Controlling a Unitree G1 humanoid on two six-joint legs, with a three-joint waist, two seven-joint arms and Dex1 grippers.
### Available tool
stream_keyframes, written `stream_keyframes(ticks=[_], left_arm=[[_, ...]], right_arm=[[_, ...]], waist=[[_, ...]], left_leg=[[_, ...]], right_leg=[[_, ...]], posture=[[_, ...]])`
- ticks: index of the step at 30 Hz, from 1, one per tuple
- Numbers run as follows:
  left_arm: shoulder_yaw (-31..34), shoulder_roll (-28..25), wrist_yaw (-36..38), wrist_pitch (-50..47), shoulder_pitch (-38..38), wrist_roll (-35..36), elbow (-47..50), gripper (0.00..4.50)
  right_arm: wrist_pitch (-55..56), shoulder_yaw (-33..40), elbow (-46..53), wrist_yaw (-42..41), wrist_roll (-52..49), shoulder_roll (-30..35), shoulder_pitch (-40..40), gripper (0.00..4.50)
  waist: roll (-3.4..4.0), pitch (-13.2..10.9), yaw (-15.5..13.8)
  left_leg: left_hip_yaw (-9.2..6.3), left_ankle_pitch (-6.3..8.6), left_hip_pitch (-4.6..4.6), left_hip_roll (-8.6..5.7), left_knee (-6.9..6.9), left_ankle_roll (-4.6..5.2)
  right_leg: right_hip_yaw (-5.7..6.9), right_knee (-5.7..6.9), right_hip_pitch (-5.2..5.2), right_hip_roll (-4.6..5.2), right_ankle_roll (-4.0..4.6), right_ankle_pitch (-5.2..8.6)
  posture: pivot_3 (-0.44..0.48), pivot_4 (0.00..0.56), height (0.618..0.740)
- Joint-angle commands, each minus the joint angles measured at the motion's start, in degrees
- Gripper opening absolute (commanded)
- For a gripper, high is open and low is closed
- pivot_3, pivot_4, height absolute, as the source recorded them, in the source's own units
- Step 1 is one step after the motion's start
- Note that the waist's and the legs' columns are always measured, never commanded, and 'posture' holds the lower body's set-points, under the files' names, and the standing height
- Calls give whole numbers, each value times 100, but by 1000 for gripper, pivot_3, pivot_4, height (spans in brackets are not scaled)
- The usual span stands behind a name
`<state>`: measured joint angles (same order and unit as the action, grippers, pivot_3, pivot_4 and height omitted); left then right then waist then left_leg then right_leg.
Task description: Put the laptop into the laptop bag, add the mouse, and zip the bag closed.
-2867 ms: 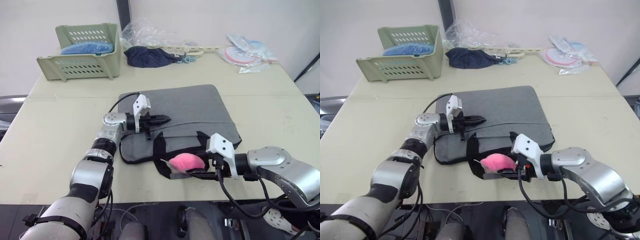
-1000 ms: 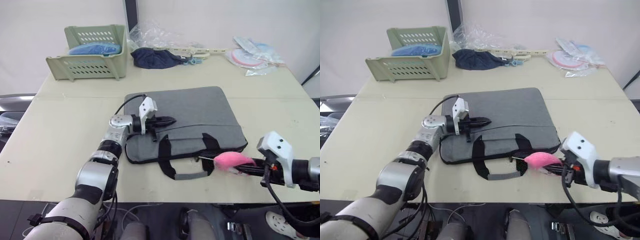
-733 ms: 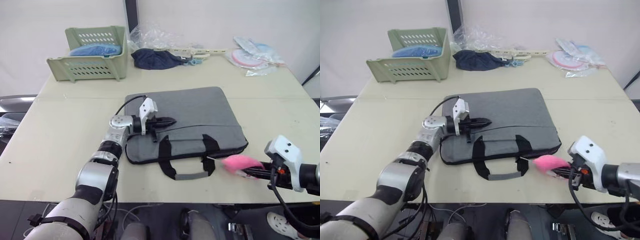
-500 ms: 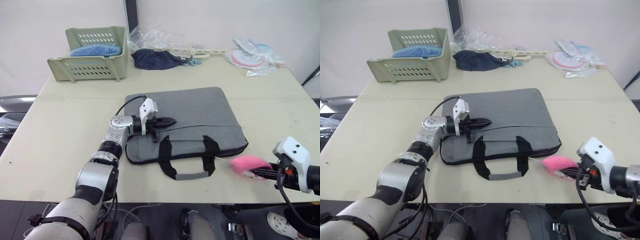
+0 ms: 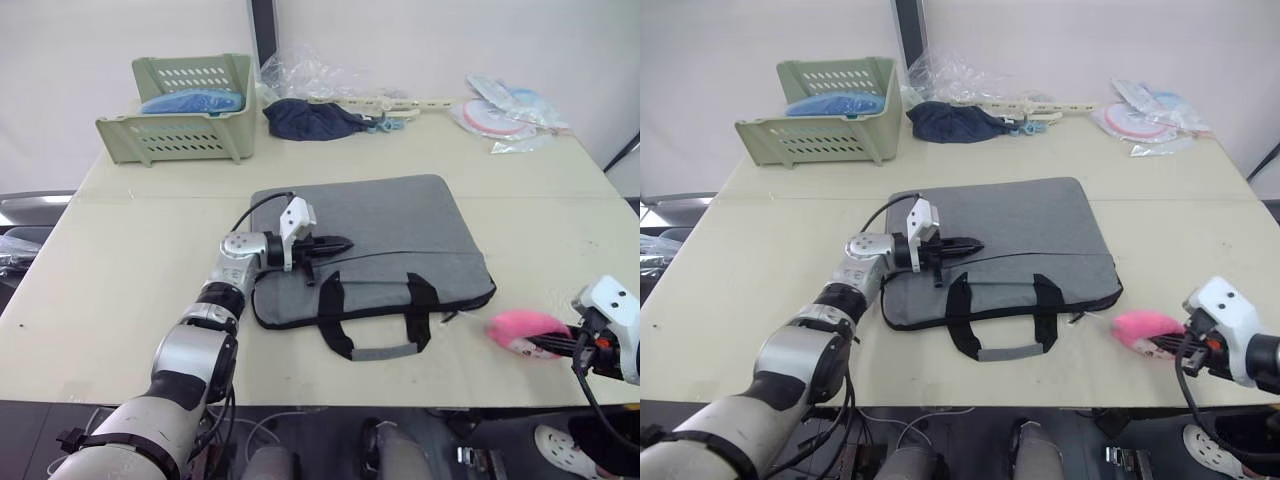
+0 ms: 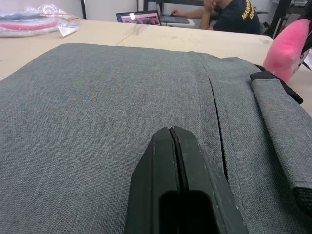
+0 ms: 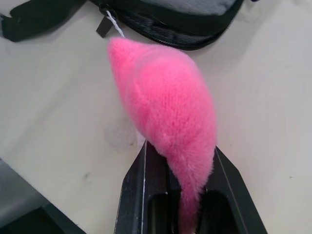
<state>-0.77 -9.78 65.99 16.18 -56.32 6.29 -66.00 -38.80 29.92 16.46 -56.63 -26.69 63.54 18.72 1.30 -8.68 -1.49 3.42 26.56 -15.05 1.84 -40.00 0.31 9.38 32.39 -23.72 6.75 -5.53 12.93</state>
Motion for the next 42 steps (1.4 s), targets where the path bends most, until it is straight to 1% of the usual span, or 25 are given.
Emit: stream_keyframes(ticks=[1, 12, 16, 24, 29, 33, 37, 42], left_arm=[[-315, 13, 55, -193, 522, -459, -557, 0], [-323, 18, 79, -191, 536, -453, -538, 0], [-334, 11, 97, -187, 554, -460, -530, 0], [-344, 10, 115, -176, 580, -455, -512, 0], [-350, 10, 136, -168, 606, -452, -496, 0], [-353, 10, 146, -158, 626, -449, -483, 0], [-359, 30, 152, -159, 638, -448, -471, 0], [-355, 43, 141, -171, 629, -447, -472, 0]], right_arm=[[117, 132, -402, 56, 358, 14, 75, 25], [756, -90, -1376, 58, 918, 166, -133, 25], [1023, -348, -1893, 253, 1171, 200, -545, 25], [1325, -835, -2345, 511, 1543, 164, -1225, 25], [1536, -1139, -2723, 845, 1791, 70, -1770, 25], [1732, -1289, -2903, 1117, 1961, -5, -2067, 25], [1959, -1451, -3100, 1534, 2148, -189, -2524, 25], [1999, -1587, -3093, 1669, 2192, -345, -2787, 25]], waist=[[2, 3, 0], [3, 22, 1], [3, 37, 6], [5, 64, 15], [16, 80, 20], [22, 83, 20], [32, 89, 16], [34, 91, 26]], left_leg=[[0, 0, 0, 0, 0, 0], [-1, 1, 1, 0, 0, 2], [-1, 2, 2, -1, -1, 4], [-1, 2, 2, -2, -2, 4], [0, 3, 2, -3, -2, 7], [0, 3, 2, -4, -3, 7], [2, 3, 1, -4, -4, 8], [3, 2, 1, -5, -6, 8]], right_leg=[[0, 0, 0, 0, 0, 0], [2, -4, 4, 0, -1, -1], [3, -8, 8, 0, -3, -2], [5, -22, 14, 1, -16, -10], [5, -33, 19, 1, -23, -16], [4, -33, 20, 1, -25, -17], [3, -34, 20, 1, -27, -19], [2, -34, 20, 3, -32, -21]], posture=[[0, 150, 740], [0, 150, 740], [0, 150, 740], [0, 150, 740], [0, 150, 740], [0, 150, 740], [0, 150, 740], [0, 150, 740]])
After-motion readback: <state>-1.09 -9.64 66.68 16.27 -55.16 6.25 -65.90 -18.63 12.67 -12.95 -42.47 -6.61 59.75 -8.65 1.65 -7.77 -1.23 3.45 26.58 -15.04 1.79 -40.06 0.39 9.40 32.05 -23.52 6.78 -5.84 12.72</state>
